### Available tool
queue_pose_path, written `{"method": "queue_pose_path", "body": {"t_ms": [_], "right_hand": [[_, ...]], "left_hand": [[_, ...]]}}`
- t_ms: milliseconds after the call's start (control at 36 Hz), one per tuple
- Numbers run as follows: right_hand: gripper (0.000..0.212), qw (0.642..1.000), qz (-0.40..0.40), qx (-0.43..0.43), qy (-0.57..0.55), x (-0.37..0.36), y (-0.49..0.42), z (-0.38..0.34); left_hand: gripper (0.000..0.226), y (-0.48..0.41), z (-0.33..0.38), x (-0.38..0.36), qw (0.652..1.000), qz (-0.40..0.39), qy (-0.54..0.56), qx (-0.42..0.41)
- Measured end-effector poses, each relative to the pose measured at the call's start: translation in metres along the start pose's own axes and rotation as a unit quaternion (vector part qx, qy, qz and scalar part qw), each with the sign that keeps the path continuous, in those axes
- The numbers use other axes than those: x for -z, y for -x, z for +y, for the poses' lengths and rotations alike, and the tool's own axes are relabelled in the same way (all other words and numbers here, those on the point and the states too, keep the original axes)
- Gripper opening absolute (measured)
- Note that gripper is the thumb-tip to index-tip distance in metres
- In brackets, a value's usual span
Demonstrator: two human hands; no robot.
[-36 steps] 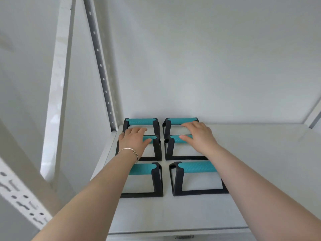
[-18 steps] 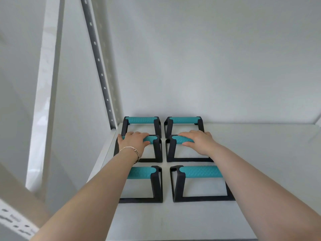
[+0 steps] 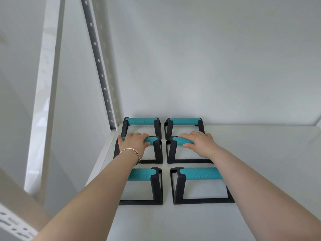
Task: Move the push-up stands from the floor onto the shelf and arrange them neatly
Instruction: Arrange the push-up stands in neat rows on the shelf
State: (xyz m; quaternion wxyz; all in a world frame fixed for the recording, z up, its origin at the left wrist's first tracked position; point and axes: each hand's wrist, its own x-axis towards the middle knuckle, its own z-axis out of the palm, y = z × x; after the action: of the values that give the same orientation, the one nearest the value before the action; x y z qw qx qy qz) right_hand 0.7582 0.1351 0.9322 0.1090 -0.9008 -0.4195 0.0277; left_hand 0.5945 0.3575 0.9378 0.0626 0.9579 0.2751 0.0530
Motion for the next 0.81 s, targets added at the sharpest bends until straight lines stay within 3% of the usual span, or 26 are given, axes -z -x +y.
{"method": "queue_pose_path", "body": {"t_ms": [333,444,500,583,639,722,806], "right_hand": [[0.041,1.0,-0.017,-0.007,0.001,0.002,0.0,0.0],[0.051,0.999,-0.03,0.0,-0.009,0.01,0.005,-0.002],[0.055,1.0,0.002,0.008,-0.018,0.018,0.01,-0.007],[0.044,0.997,0.062,0.021,-0.046,0.032,0.03,-0.019],[0.039,0.996,0.044,0.034,-0.073,0.035,0.051,-0.025],[0.05,0.996,-0.031,0.024,-0.078,0.028,0.088,-0.029],[0.051,0.997,-0.048,0.008,-0.063,0.014,0.11,-0.028]], "left_hand": [[0.037,0.0,-0.002,-0.001,1.0,-0.006,-0.007,-0.004],[0.045,0.003,0.0,0.007,0.999,-0.022,-0.008,-0.025],[0.046,0.011,0.0,0.016,0.999,0.003,0.011,-0.048],[0.038,0.035,-0.003,0.027,0.991,0.035,0.068,-0.108],[0.04,0.056,-0.006,0.032,0.987,-0.005,0.079,-0.139],[0.055,0.08,-0.018,0.031,0.986,-0.094,0.047,-0.131],[0.066,0.093,-0.029,0.025,0.986,-0.111,0.027,-0.121]]}}
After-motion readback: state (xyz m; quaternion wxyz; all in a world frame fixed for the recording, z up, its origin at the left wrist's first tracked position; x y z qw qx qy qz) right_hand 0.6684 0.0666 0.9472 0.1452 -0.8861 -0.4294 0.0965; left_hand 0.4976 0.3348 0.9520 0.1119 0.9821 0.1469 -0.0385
